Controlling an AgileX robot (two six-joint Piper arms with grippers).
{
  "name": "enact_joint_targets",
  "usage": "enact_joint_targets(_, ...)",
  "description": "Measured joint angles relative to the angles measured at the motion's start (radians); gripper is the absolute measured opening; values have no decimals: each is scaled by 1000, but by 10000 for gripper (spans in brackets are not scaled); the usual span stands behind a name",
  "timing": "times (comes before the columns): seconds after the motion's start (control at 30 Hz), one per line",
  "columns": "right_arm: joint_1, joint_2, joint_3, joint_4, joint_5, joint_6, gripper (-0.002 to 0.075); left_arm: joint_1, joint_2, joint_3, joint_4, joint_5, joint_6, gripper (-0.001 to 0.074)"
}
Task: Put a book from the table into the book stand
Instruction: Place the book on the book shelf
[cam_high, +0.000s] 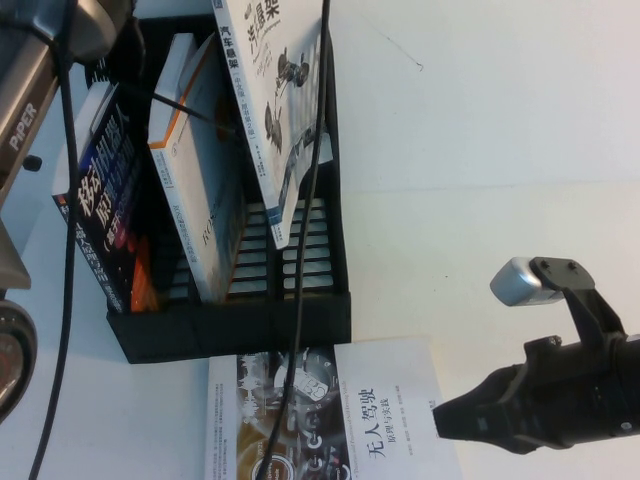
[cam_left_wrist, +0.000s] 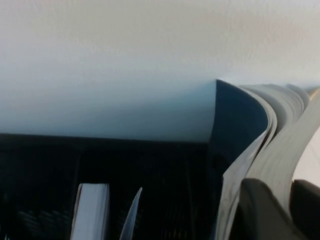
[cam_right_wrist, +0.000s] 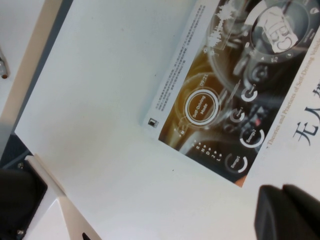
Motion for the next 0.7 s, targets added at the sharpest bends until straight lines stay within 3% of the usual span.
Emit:
enact_joint_targets(0.17,0,0,0,0,10,-1,0,0,0,0,-31,31,0,108)
enact_joint_targets(0.43,0,0,0,0,12,-7,0,0,20,10,-124,35,0,367)
enact_joint_targets(0.6,0,0,0,0,18,-13,0,0,16,10,-117,39,34,391)
enact_joint_targets(0.7,0,-1,0,0,18,-21,0,0,-9,10,-96,39,52,326)
